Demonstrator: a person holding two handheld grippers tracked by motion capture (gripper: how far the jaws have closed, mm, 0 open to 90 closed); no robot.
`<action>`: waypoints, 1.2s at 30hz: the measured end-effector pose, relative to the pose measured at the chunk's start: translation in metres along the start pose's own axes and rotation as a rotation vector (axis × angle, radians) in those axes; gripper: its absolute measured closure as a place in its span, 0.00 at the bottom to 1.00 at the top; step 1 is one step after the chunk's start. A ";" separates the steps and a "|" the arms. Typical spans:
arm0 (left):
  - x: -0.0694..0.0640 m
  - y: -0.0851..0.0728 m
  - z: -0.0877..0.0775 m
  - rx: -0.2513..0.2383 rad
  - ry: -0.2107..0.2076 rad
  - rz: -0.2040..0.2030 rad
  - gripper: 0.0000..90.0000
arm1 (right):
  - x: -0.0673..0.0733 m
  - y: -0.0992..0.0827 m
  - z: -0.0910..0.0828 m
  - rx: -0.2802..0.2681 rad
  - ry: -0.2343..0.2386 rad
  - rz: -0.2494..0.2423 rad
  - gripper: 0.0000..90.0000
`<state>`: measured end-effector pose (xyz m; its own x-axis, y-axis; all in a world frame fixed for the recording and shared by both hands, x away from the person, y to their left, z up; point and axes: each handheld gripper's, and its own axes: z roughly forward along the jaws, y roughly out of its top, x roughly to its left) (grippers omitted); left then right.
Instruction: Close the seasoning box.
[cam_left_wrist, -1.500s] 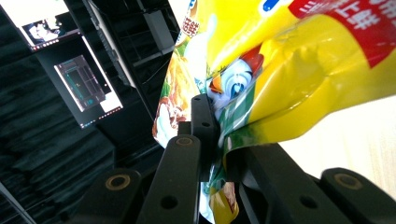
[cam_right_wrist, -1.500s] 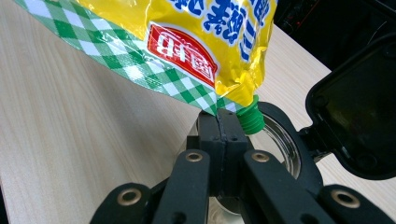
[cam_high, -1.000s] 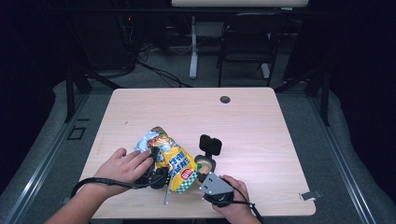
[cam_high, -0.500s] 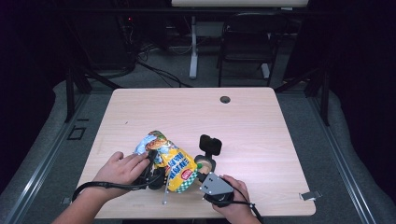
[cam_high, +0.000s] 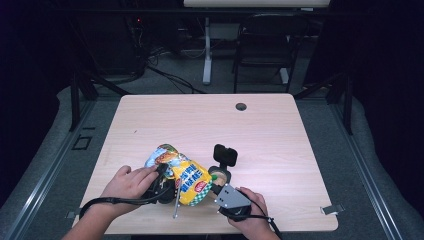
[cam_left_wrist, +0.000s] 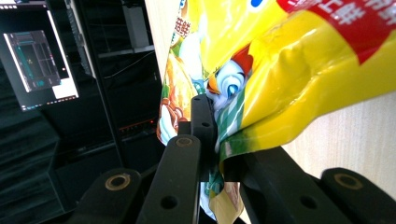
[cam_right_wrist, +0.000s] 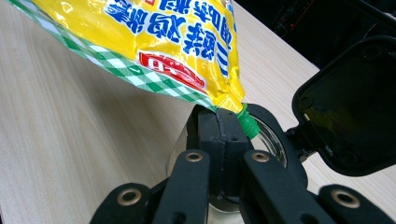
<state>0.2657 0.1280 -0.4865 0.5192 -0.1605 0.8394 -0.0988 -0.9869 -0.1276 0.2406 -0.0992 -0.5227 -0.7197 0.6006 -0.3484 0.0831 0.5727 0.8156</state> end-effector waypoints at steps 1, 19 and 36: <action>-0.001 0.000 0.001 -0.006 -0.001 -0.012 0.97 | 0.000 0.000 0.000 -0.001 -0.002 -0.001 1.00; -0.011 -0.004 0.009 -0.033 -0.038 -0.115 0.97 | -0.002 0.000 -0.001 -0.004 -0.005 0.009 1.00; -0.021 -0.005 0.017 -0.059 -0.085 -0.197 0.97 | -0.003 0.000 -0.001 -0.003 -0.012 0.012 1.00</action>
<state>0.2691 0.1362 -0.5125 0.6030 0.0323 0.7971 -0.0363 -0.9970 0.0678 0.2423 -0.1017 -0.5208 -0.7105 0.6141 -0.3436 0.0898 0.5634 0.8213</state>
